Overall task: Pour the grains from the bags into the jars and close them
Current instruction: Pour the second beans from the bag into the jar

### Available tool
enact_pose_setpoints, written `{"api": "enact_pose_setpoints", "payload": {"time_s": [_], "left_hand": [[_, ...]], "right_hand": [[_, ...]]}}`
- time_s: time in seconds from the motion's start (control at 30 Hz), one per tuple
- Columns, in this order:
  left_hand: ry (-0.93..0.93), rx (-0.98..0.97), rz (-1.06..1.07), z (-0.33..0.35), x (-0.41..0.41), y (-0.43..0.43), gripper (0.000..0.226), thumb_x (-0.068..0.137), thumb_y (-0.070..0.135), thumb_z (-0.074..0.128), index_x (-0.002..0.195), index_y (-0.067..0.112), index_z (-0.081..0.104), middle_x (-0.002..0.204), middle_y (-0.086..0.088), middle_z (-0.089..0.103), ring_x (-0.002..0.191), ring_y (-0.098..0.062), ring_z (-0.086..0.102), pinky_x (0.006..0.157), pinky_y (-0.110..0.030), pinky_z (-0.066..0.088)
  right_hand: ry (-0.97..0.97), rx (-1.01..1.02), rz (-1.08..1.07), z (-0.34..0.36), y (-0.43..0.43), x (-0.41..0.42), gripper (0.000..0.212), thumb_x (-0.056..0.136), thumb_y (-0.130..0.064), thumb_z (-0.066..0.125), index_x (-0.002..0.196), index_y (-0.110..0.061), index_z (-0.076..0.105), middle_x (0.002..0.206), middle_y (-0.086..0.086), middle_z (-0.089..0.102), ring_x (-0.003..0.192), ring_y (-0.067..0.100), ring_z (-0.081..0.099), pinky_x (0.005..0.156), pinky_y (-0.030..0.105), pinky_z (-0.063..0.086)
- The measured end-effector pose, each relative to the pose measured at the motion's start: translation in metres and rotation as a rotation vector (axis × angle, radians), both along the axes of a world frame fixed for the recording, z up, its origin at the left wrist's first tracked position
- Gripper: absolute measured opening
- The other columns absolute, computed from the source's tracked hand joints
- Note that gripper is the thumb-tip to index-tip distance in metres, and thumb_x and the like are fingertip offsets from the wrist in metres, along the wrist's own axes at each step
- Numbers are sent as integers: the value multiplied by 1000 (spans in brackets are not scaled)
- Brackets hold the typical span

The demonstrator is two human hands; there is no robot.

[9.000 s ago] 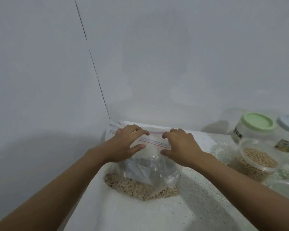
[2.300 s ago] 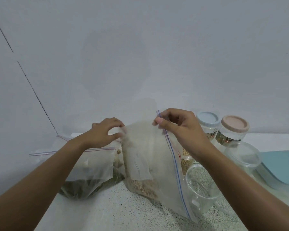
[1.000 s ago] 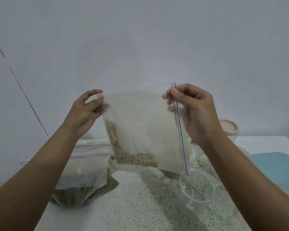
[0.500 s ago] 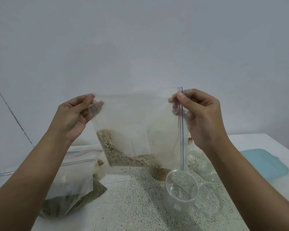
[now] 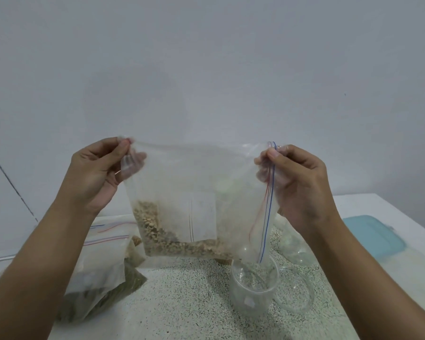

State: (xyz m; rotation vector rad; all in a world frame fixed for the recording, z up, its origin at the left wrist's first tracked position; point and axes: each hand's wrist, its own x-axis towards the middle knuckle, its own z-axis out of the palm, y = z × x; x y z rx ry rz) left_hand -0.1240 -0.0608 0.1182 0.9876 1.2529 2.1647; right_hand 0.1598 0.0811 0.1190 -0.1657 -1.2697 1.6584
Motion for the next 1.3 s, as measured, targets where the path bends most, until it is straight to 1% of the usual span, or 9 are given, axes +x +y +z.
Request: {"api": "enact_pose_setpoints", "payload": {"time_s": [0.13,0.27,0.5,0.63,0.87,1.0,1.07,1.2,1.3], "left_hand": [[79,-9,11,5,8,-3,21,87,12,63,77,20,80,90,2,76,87,-18,76,78,-35,63],[90,-6,4,5,11,-4,10,76,20,71,75,20,81,90,3,76,86,-16,75,76,-34,63],[87,-19,10,6,17,-7,22,84,14,63,77,20,82,90,4,76,85,-15,75,76,-33,63],[96,-27,5,8,17,-8,24,86,14,61,77,20,82,90,5,75,86,-14,75,77,-33,63],[104,-37,5,11,17,-8,22,86,15,63,78,20,82,90,4,75,87,-15,75,78,-33,63],[125,-29,-11,13,17,-6,11,76,23,72,78,19,83,90,3,75,86,-15,75,78,-34,63],[132,-28,-16,14,17,-5,15,70,27,75,79,19,83,91,2,75,86,-15,75,78,-34,63],[142,-25,-7,16,19,-3,12,77,21,70,79,18,82,91,2,74,85,-15,75,78,-34,63],[165,-20,1,18,21,-1,19,87,15,63,80,18,81,89,1,74,85,-14,74,78,-34,63]], "right_hand": [[2,-26,-10,-6,2,9,19,81,-4,64,67,-14,74,76,9,68,77,23,64,70,31,45],[24,-48,6,-9,3,12,22,80,-1,63,66,-14,74,75,10,69,75,26,63,68,31,45],[-15,-39,16,-7,3,17,25,77,0,62,61,-15,74,73,8,69,77,25,64,72,31,45],[-23,-30,17,-5,6,16,21,87,-9,63,69,-11,73,75,7,68,77,25,62,73,32,46],[-26,-58,-52,-2,10,15,19,87,-15,64,70,-8,71,73,7,66,75,27,63,67,32,47],[-19,-113,-75,-6,12,14,20,88,-12,64,69,-8,69,71,7,65,72,26,63,65,30,47],[-13,-134,-84,-8,13,13,21,91,-9,62,71,-7,66,71,6,64,72,25,65,65,30,47],[2,-144,-83,-8,13,13,25,91,-8,61,67,-10,67,70,5,63,71,24,66,64,30,47],[7,-156,-84,-8,14,15,29,91,-8,61,64,-13,67,68,4,63,70,23,65,64,29,47]]}}
